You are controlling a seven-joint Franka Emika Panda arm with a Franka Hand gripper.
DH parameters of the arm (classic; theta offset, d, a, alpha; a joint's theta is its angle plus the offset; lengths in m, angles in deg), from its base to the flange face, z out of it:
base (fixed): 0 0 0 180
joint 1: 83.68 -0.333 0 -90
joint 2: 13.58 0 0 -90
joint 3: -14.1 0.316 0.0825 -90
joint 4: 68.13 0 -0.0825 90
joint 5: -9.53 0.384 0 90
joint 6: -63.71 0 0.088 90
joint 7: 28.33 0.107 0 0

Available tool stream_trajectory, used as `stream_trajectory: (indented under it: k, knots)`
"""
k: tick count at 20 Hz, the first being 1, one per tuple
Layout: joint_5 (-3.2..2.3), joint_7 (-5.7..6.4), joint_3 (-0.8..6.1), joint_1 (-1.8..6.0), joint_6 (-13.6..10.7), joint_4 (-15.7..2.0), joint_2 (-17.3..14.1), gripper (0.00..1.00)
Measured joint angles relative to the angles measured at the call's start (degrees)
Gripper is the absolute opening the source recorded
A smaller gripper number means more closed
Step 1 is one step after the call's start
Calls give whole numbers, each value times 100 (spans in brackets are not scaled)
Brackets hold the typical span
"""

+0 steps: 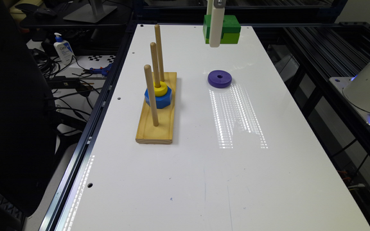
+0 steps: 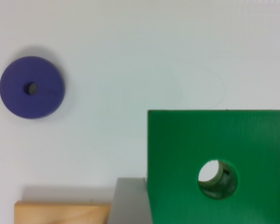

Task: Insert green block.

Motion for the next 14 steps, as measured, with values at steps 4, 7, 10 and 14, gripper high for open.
stream_trajectory:
  k: [4, 7, 10, 14]
  knots:
    - [0, 0, 0, 0, 0, 0, 0, 0]
    - [0, 0, 0, 1, 0, 11, 1, 0]
    - [0, 0, 0, 2, 0, 11, 1, 0]
    - [0, 0, 0, 2, 0, 12, 1, 0]
